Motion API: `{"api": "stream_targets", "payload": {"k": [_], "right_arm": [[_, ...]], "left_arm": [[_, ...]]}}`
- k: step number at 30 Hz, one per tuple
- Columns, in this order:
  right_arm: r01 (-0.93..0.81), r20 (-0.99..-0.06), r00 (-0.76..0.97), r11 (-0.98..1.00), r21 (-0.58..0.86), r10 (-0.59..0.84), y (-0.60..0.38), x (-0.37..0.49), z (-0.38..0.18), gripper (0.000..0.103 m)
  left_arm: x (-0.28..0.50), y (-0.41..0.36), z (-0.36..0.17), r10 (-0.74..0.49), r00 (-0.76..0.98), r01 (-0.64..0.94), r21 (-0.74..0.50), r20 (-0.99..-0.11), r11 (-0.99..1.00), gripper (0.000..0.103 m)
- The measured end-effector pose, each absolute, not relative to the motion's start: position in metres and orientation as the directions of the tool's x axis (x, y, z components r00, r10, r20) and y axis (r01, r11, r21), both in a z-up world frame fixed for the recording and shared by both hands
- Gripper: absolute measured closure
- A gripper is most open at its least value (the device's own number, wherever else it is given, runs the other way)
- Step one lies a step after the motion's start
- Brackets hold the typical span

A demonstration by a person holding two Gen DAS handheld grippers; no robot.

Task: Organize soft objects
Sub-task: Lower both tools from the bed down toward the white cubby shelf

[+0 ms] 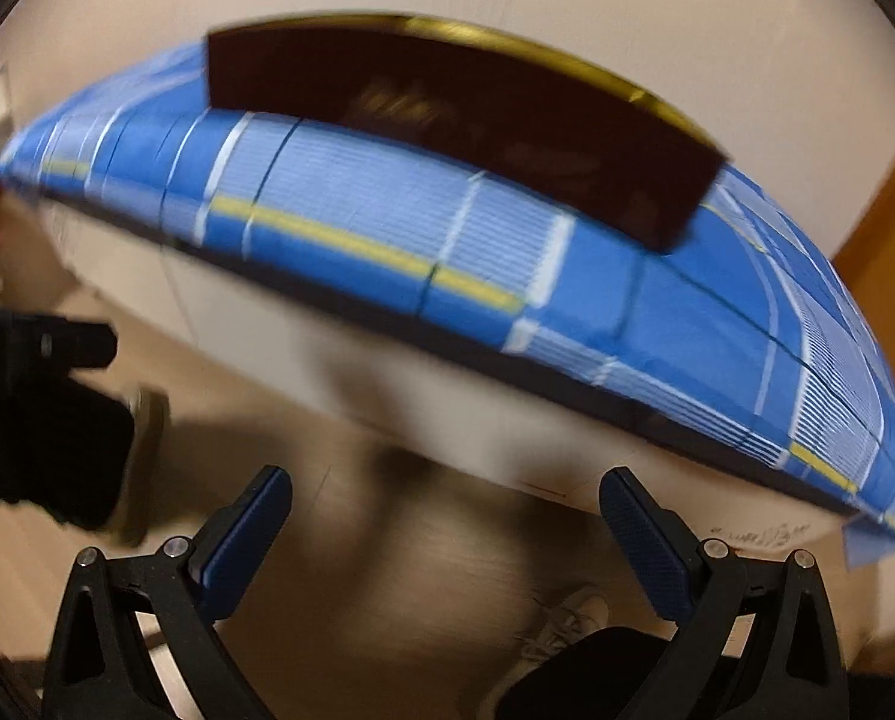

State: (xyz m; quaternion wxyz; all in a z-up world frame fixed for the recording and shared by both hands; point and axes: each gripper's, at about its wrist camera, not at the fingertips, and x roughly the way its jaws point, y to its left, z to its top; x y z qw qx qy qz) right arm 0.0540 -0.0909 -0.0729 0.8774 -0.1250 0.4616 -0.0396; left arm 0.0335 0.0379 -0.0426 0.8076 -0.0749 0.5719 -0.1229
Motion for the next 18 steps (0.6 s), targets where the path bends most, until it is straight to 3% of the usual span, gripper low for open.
{"api": "stream_targets", "payload": {"k": [5, 10, 18], "right_arm": [[-0.127, -0.867, 0.468, 0.957, -0.259, -0.172, -0.083, 0.057, -0.096, 0.000], [-0.301, -0.891, 0.368, 0.873, -0.385, -0.266, -0.075, 0.075, -0.143, 0.000], [-0.464, -0.775, 0.401, 0.621, -0.632, -0.489, -0.109, 0.095, -0.208, 0.000]], "left_arm": [[0.039, 0.048, -0.060, -0.329, 0.215, 0.058, -0.325, -0.919, 0.944, 0.060], [0.034, 0.054, -0.070, -0.370, 0.229, 0.052, -0.368, -0.900, 0.928, 0.060], [0.040, 0.069, -0.094, -0.390, 0.171, 0.020, -0.393, -0.905, 0.919, 0.059]]}}
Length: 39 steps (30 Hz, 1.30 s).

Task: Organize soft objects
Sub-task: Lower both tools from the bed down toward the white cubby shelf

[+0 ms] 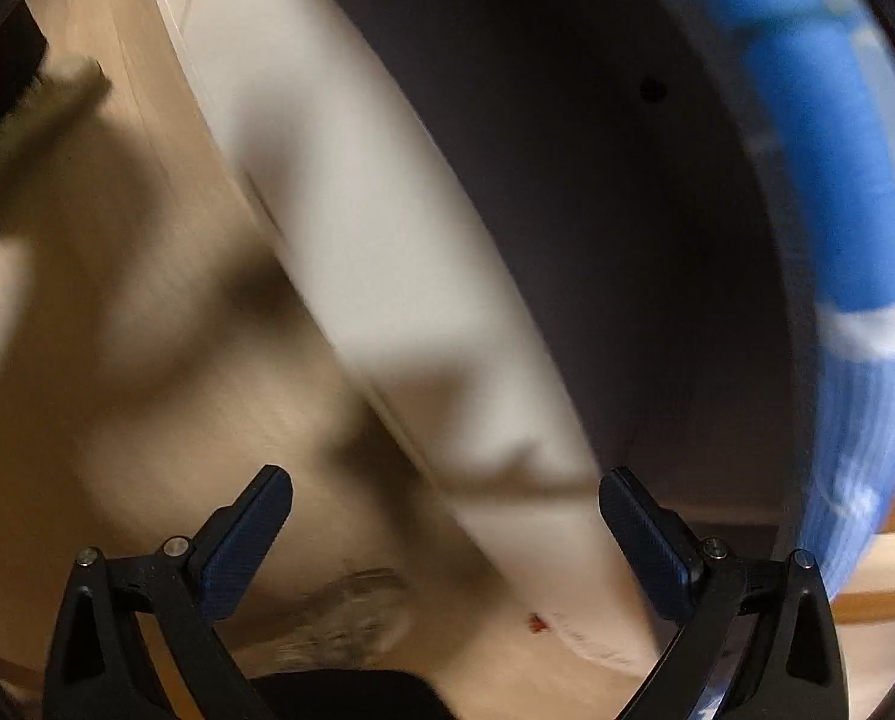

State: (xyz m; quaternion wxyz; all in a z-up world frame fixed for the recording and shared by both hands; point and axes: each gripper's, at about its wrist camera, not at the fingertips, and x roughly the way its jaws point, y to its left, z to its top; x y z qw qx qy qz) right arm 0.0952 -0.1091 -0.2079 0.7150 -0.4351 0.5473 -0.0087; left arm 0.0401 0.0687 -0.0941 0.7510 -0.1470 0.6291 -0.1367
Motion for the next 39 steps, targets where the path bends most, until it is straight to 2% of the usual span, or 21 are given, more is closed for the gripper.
{"api": "stream_targets", "payload": {"k": [7, 17, 25, 34, 39], "right_arm": [[-0.506, -0.754, 0.417, 0.560, -0.656, -0.507, -0.129, 0.119, -0.233, 0.000], [-0.561, -0.778, 0.389, 0.543, -0.625, -0.493, -0.138, 0.136, -0.247, 0.000], [-0.572, -0.747, 0.421, 0.489, -0.658, -0.514, -0.133, 0.130, -0.253, 0.000], [-0.570, -0.771, 0.413, 0.523, -0.634, -0.485, -0.128, 0.119, -0.241, 0.000], [-0.584, -0.786, 0.405, 0.529, -0.616, -0.468, -0.124, 0.108, -0.234, 0.000]], "left_arm": [[0.035, 0.066, -0.105, -0.384, 0.146, 0.062, -0.379, -0.912, 0.923, 0.050], [0.036, 0.056, -0.104, -0.384, 0.108, 0.095, -0.375, -0.917, 0.922, 0.049], [0.038, 0.051, -0.102, -0.343, 0.111, 0.119, -0.330, -0.933, 0.936, 0.049], [0.040, 0.050, -0.097, -0.323, 0.131, 0.145, -0.304, -0.937, 0.941, 0.049], [0.043, 0.043, -0.096, -0.269, 0.158, 0.205, -0.235, -0.950, 0.950, 0.036]]}}
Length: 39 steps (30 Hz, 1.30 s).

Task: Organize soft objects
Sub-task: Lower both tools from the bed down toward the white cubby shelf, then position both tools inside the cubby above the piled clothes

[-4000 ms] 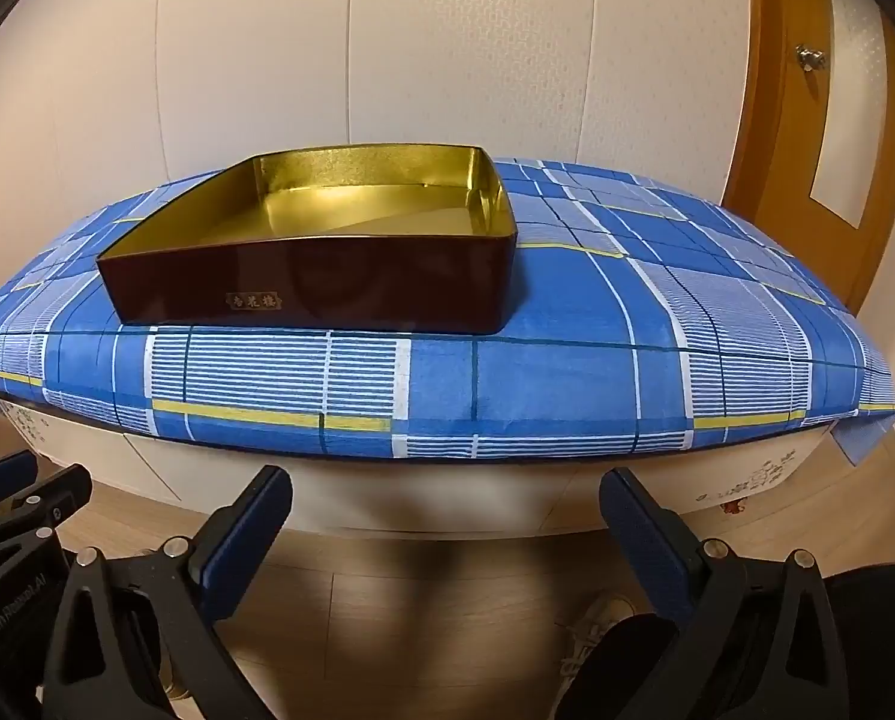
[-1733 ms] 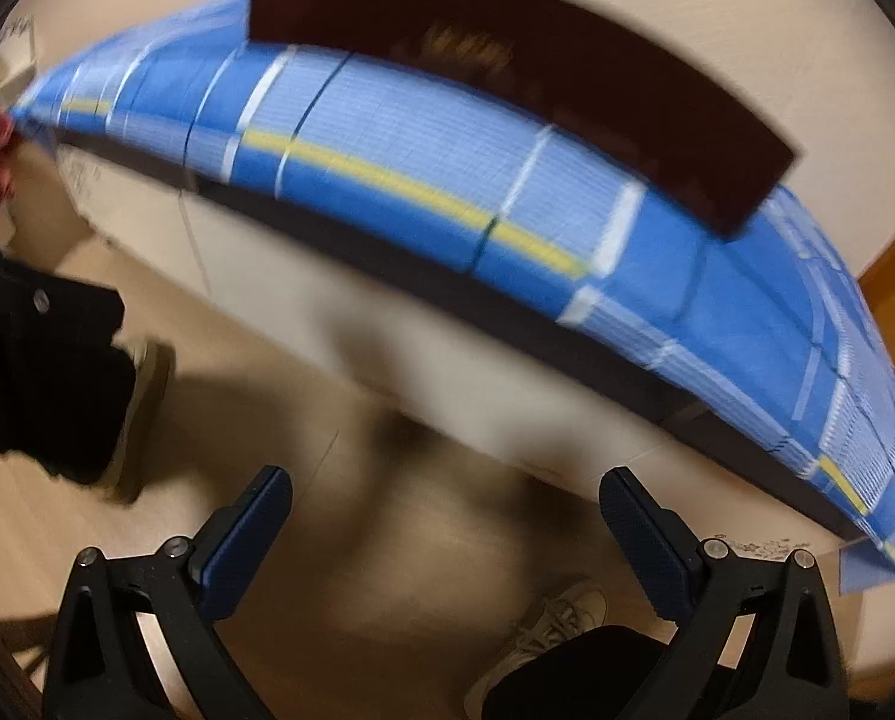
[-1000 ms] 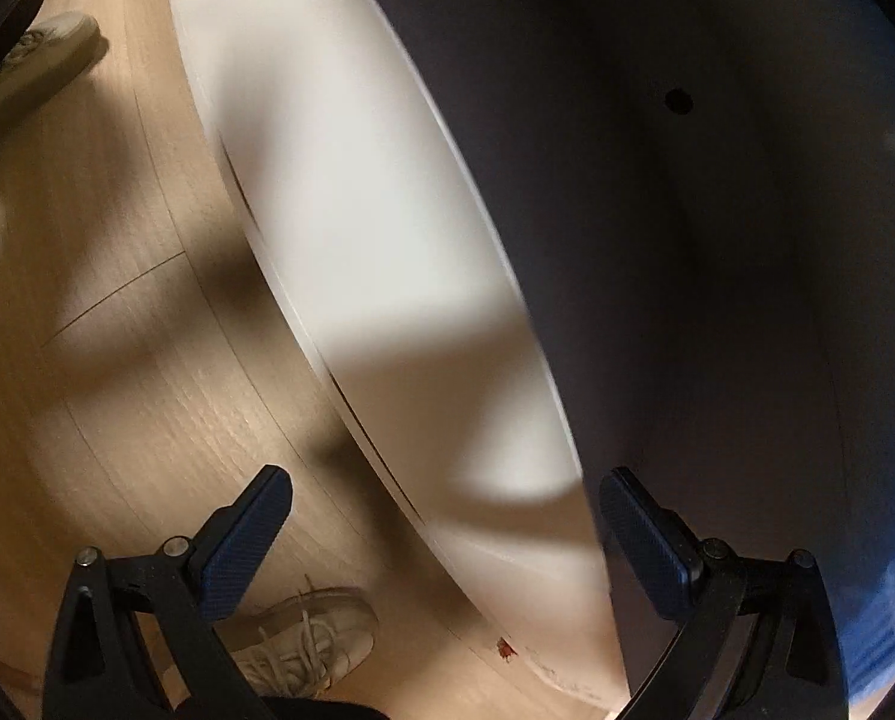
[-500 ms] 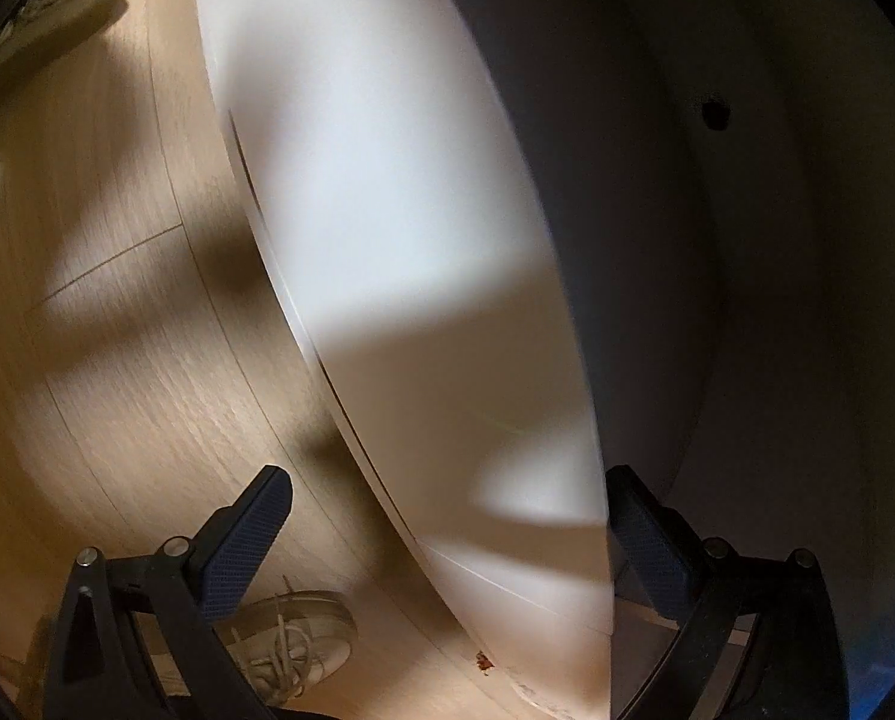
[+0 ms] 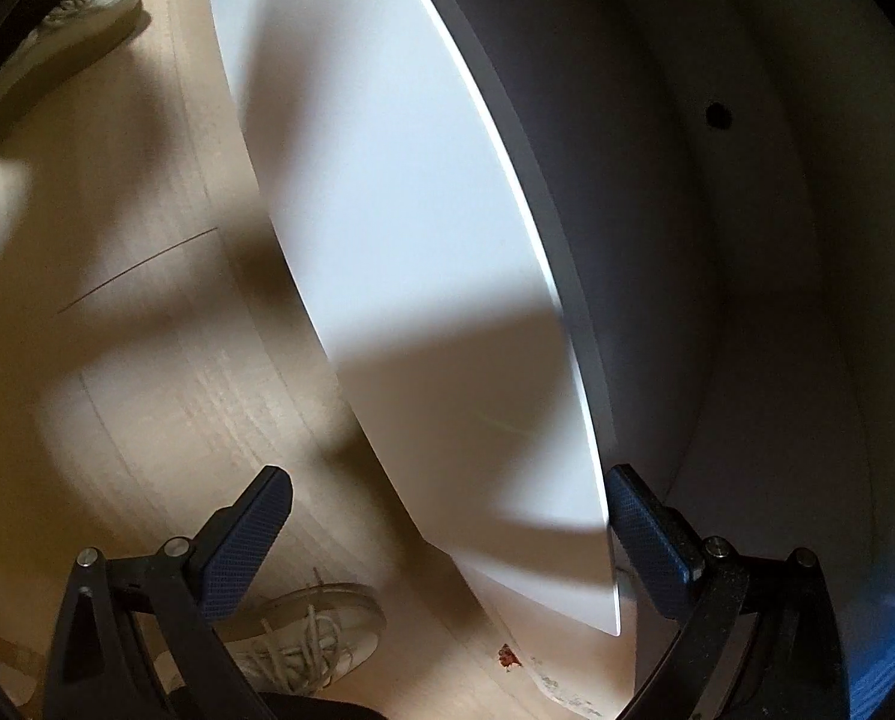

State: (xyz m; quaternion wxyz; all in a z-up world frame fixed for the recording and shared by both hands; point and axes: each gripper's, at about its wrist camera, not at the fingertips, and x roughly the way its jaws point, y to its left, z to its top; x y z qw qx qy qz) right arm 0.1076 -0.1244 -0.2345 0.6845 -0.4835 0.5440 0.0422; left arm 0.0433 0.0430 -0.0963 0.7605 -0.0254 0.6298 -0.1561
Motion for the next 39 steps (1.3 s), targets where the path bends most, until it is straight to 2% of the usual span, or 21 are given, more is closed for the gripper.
{"api": "stream_targets", "payload": {"k": [2, 4, 17, 26, 34, 39], "right_arm": [[-0.590, -0.794, 0.398, 0.534, -0.605, -0.459, -0.122, 0.102, -0.230, 0.000], [-0.595, -0.798, 0.395, 0.535, -0.600, -0.455, -0.120, 0.099, -0.226, 0.000], [-0.614, -0.817, 0.384, 0.542, -0.574, -0.431, -0.108, 0.069, -0.210, 0.000], [-0.619, -0.818, 0.380, 0.538, -0.572, -0.432, -0.107, 0.062, -0.207, 0.000], [-0.628, -0.826, 0.369, 0.541, -0.559, -0.425, -0.101, 0.058, -0.207, 0.000], [-0.631, -0.854, 0.323, 0.580, -0.516, -0.409, -0.095, 0.051, -0.200, 0.000]], "left_arm": [[0.044, 0.036, -0.099, -0.240, 0.148, 0.238, -0.201, -0.959, 0.950, 0.025], [0.047, 0.029, -0.102, -0.213, 0.122, 0.279, -0.173, -0.969, 0.945, 0.021], [0.111, -0.015, -0.124, 0.012, 0.187, 0.540, 0.113, -0.982, 0.834, 0.021], [0.127, -0.046, -0.157, 0.081, 0.250, 0.732, 0.243, -0.965, 0.636, 0.021], [0.137, -0.046, -0.183, 0.142, 0.236, 0.748, 0.273, -0.961, 0.605, 0.020], [0.117, -0.052, -0.194, 0.174, 0.230, 0.792, 0.288, -0.958, 0.539, 0.012]]}}
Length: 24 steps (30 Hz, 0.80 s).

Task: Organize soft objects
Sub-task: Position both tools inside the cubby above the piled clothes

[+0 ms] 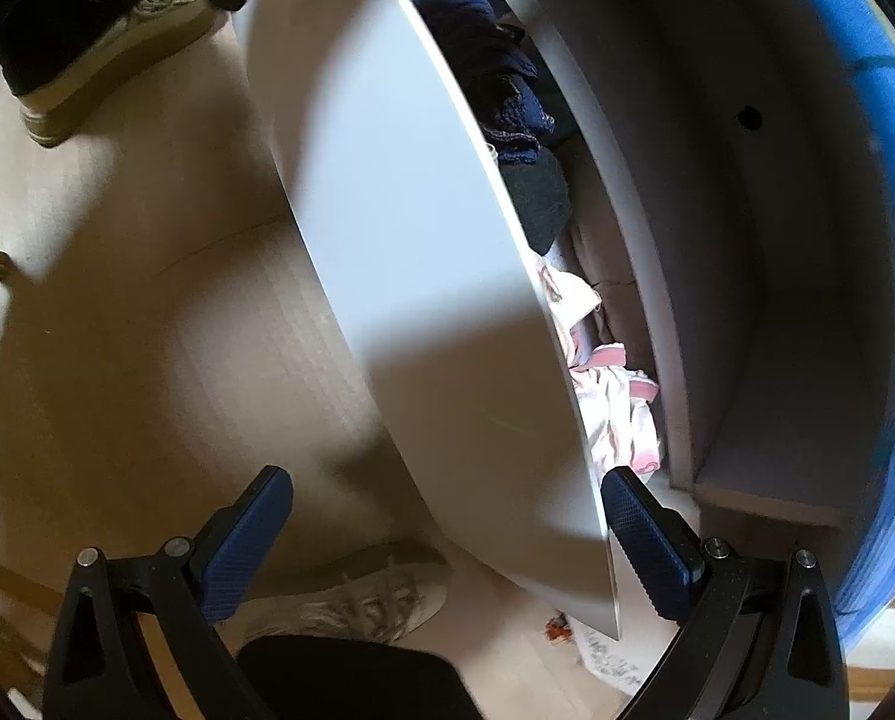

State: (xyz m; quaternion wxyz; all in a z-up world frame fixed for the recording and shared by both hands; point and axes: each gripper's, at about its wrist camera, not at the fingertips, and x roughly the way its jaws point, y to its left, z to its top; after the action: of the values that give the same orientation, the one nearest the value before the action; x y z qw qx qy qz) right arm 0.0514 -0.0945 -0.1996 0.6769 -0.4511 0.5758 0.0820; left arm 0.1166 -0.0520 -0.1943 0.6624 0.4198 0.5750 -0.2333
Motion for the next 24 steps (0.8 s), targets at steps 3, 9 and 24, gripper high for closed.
{"api": "stream_targets", "payload": {"k": [3, 9, 24], "right_arm": [[-0.621, -0.883, 0.266, 0.632, -0.464, -0.387, -0.089, 0.049, -0.190, 0.000], [-0.604, -0.926, 0.161, 0.708, -0.366, -0.342, -0.081, 0.038, -0.177, 0.000], [-0.510, -0.981, -0.005, 0.844, -0.163, -0.192, -0.075, 0.034, -0.144, 0.000]], "left_arm": [[0.106, -0.050, -0.194, 0.192, 0.210, 0.820, 0.280, -0.959, 0.500, 0.007], [0.084, -0.052, -0.199, 0.237, 0.193, 0.855, 0.282, -0.952, 0.436, 0.003], [0.076, -0.061, -0.179, 0.280, 0.164, 0.864, 0.275, -0.946, 0.422, 0.006]]}}
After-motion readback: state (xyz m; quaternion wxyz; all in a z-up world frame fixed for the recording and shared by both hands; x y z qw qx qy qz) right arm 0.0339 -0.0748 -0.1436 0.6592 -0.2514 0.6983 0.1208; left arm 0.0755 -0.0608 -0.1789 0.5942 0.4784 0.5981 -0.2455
